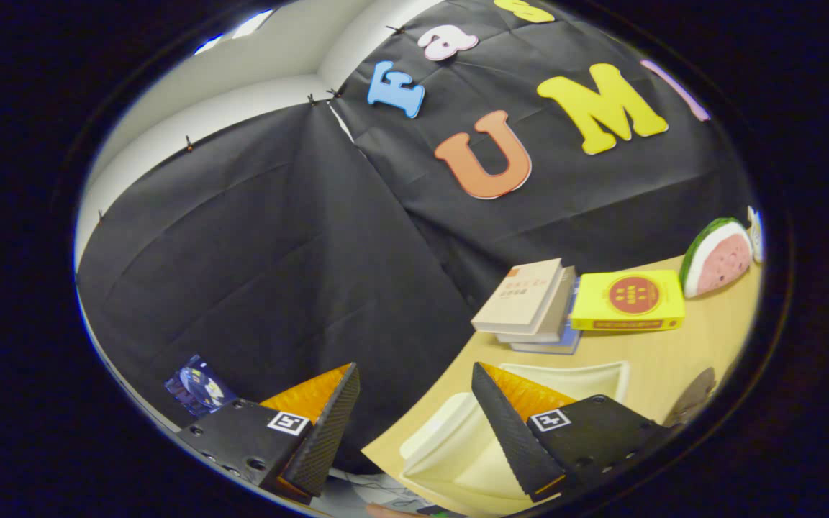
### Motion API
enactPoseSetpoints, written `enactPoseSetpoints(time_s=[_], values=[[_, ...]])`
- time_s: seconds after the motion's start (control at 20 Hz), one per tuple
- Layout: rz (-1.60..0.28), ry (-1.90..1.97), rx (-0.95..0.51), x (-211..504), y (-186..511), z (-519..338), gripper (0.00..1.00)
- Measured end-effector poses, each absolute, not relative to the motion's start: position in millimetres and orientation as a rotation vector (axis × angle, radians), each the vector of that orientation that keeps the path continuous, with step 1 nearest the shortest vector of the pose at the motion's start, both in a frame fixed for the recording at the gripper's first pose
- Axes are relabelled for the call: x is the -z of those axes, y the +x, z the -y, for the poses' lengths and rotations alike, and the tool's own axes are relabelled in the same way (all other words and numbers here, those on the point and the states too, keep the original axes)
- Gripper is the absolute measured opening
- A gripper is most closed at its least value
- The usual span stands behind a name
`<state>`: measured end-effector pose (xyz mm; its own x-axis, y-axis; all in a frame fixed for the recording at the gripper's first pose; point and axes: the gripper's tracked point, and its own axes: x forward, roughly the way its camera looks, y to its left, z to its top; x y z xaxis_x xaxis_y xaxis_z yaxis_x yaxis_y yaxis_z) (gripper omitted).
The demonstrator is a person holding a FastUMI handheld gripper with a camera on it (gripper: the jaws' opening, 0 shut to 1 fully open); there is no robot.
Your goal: Open the storage box then place both shoes into the box .Put the left shoe in first, then the right shoe, with the right side of both shoes facing outward in a uniform manner.
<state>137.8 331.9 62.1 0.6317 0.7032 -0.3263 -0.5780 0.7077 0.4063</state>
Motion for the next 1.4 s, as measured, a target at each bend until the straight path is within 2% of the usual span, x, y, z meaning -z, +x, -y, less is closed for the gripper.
enactPoseSetpoints(time_s=[0.4, 0.55, 0.95, 1.25, 1.4], values=[[-0.542, 0.065, -0.420, -12, 158, -173, 0.95], [-0.642, -0.037, -0.282, 32, 158, -113, 0.96], [-0.910, -0.118, -0.066, 137, 150, -11, 0.96], [-1.069, -0.080, -0.023, 195, 154, 6, 0.67], [-1.092, -0.057, -0.067, 203, 157, -5, 0.42]])
